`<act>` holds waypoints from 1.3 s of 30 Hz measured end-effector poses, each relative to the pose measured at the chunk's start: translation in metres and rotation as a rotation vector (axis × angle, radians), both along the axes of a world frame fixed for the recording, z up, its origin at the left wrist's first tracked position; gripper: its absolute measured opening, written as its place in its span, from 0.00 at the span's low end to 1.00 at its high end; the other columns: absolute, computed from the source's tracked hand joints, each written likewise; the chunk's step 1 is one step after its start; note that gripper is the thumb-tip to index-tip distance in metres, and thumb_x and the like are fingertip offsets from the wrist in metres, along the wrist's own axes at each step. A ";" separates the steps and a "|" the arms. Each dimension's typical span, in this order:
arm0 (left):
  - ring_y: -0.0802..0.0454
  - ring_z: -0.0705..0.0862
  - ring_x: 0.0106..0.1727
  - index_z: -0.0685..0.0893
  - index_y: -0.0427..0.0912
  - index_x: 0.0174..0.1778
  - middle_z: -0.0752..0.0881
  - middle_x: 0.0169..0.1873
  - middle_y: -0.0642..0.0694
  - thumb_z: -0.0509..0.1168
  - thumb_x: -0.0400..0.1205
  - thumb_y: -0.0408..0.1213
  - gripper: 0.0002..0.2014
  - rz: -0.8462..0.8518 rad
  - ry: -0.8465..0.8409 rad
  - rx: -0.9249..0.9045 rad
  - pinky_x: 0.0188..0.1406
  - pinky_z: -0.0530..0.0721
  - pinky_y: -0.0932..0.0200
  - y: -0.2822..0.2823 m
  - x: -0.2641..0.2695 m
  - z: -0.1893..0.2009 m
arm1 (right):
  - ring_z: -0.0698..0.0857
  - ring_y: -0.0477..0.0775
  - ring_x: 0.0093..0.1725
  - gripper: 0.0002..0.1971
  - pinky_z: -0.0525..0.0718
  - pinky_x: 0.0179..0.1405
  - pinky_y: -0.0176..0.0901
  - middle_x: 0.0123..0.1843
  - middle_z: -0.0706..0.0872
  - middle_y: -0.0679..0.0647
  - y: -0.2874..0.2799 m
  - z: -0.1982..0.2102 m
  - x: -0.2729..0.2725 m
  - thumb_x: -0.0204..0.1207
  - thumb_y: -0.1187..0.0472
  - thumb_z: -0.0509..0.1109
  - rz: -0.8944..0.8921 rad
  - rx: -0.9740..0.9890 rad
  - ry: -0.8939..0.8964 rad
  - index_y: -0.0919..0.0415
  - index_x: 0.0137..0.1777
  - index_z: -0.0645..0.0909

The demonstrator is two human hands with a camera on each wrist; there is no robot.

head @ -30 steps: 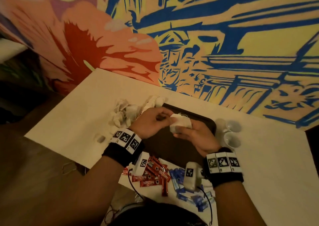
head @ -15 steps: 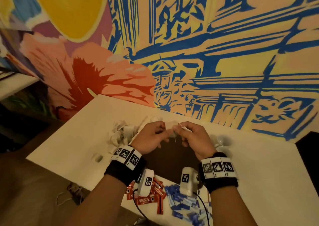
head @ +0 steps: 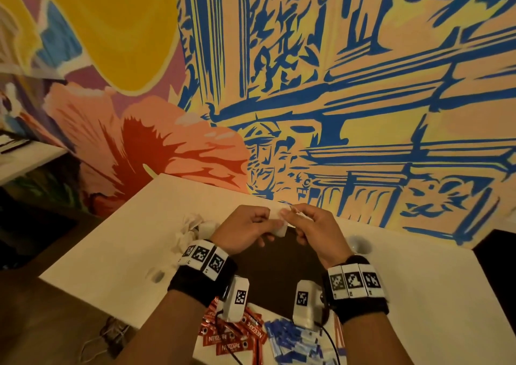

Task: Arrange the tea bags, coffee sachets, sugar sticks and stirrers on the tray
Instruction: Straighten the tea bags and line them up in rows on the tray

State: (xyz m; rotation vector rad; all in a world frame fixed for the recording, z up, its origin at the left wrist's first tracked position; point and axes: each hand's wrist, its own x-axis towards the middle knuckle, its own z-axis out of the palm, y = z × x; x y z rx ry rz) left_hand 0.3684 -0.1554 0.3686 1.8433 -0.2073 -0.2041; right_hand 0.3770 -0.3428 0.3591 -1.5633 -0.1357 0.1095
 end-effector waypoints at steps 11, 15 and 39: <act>0.61 0.85 0.32 0.91 0.47 0.44 0.89 0.31 0.53 0.74 0.81 0.40 0.02 -0.092 0.017 0.090 0.35 0.82 0.61 0.008 -0.017 -0.012 | 0.74 0.44 0.26 0.06 0.72 0.26 0.34 0.34 0.87 0.50 0.003 -0.011 -0.011 0.75 0.59 0.81 -0.021 -0.027 -0.010 0.61 0.47 0.93; 0.66 0.83 0.29 0.91 0.39 0.55 0.90 0.32 0.56 0.72 0.83 0.38 0.09 -0.074 -0.002 0.075 0.31 0.79 0.69 0.010 -0.016 -0.009 | 0.72 0.47 0.27 0.04 0.70 0.26 0.38 0.32 0.85 0.52 0.008 -0.014 -0.008 0.76 0.57 0.80 0.040 -0.041 0.008 0.57 0.47 0.93; 0.54 0.87 0.32 0.91 0.47 0.43 0.90 0.33 0.48 0.75 0.80 0.46 0.07 -0.062 0.013 0.405 0.38 0.87 0.53 0.119 0.125 -0.049 | 0.75 0.51 0.37 0.13 0.77 0.34 0.44 0.46 0.78 0.62 0.072 -0.041 0.061 0.86 0.69 0.60 -0.082 0.027 0.416 0.62 0.53 0.88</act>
